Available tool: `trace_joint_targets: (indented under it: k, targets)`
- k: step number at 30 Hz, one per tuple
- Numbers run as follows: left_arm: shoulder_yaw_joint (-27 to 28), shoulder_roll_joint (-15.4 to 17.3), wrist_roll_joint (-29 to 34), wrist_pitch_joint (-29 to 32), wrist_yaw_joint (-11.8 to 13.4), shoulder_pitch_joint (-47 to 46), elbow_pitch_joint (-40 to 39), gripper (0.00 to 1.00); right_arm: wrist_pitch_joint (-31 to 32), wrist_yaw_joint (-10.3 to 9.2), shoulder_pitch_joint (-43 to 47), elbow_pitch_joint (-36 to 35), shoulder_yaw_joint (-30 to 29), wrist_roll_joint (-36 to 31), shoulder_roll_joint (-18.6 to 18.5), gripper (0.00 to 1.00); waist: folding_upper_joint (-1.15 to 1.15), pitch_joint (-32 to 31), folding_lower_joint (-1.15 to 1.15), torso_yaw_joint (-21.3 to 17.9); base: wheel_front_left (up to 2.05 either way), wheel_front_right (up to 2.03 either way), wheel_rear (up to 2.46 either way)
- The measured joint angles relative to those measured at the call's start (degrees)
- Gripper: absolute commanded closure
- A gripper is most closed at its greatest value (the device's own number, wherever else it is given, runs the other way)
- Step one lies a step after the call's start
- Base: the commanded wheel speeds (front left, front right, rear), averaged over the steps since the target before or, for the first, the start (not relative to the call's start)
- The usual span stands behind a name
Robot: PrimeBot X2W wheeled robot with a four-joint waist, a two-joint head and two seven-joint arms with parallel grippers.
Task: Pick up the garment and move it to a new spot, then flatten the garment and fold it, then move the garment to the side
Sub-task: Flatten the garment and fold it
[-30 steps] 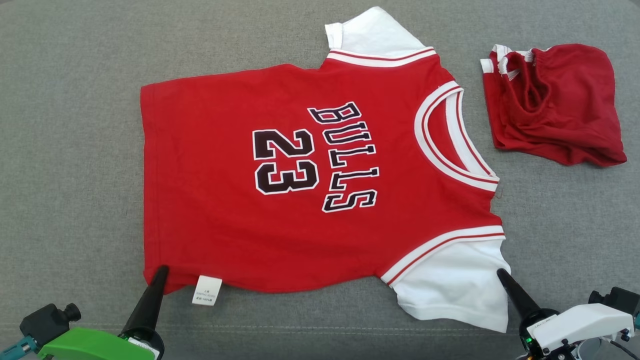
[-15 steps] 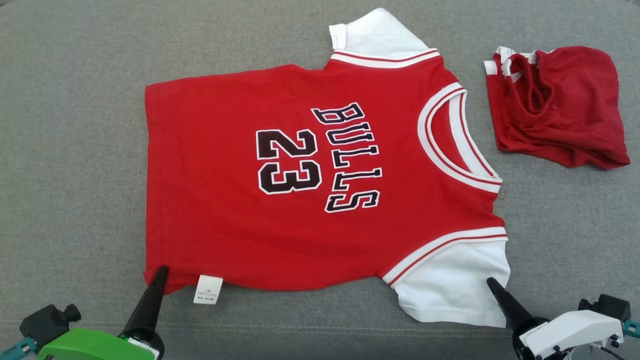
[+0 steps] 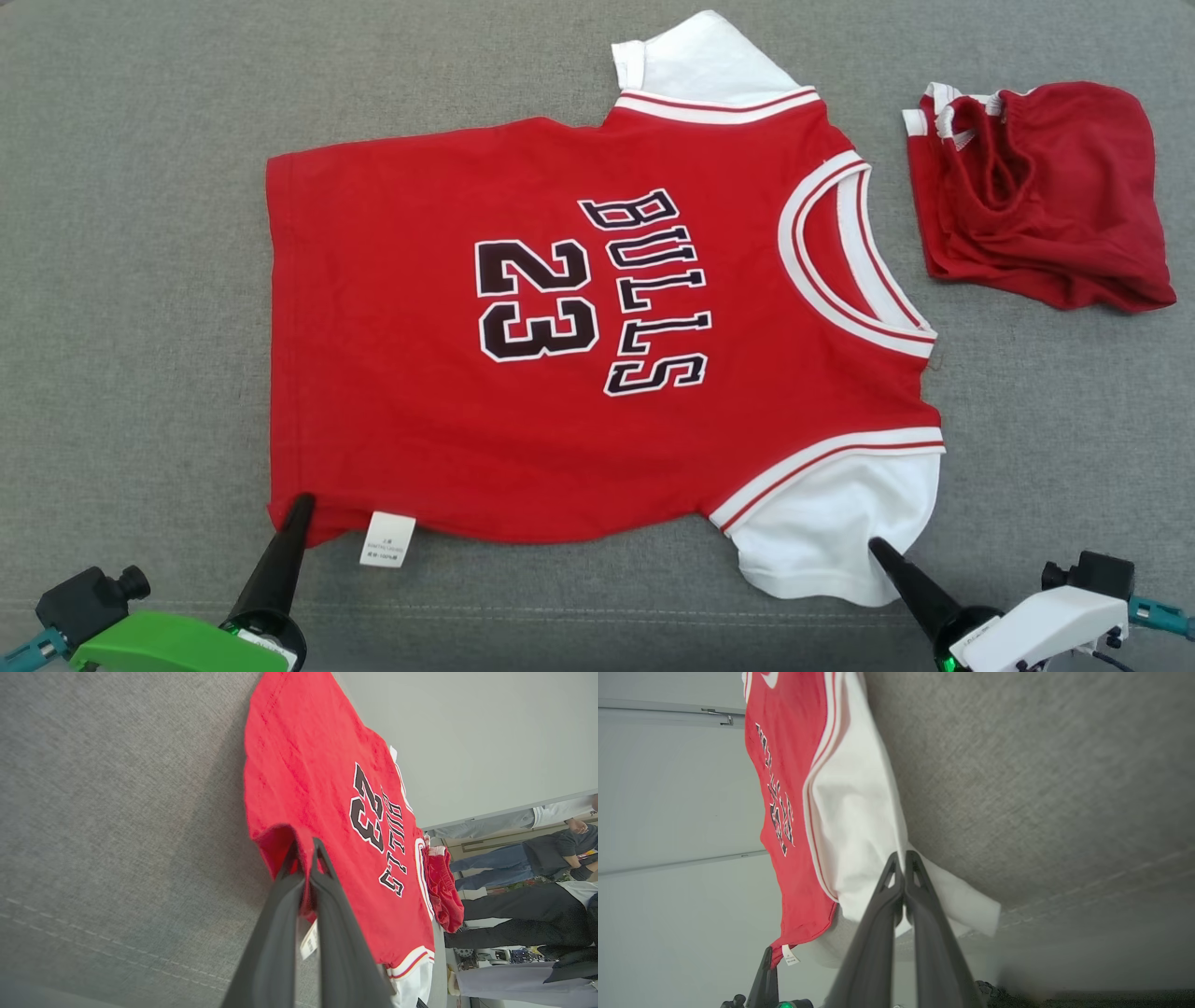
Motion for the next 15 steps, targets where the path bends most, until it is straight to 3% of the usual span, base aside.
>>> trace_joint_targets:
  k: [7, 15]
  targets:
    - [0.48, 0.14, 0.0, 0.0, 0.0, 0.01, -0.52, 1.0, 2.22, 3.56, -0.48, -6.35, -2.57, 6.04, -0.45, 1.0, 0.0, -0.18, 0.0, -0.27, 0.0, 0.0, 0.0]
    - [1.75, 1.09, 0.0, 0.0, 0.03, 0.01, -1.64, 1.0, 2.98, 3.59, -2.08, -10.05, -7.77, 9.66, -2.78, 1.0, 0.0, -0.38, 0.0, -0.37, 0.0, 0.0, 0.0]
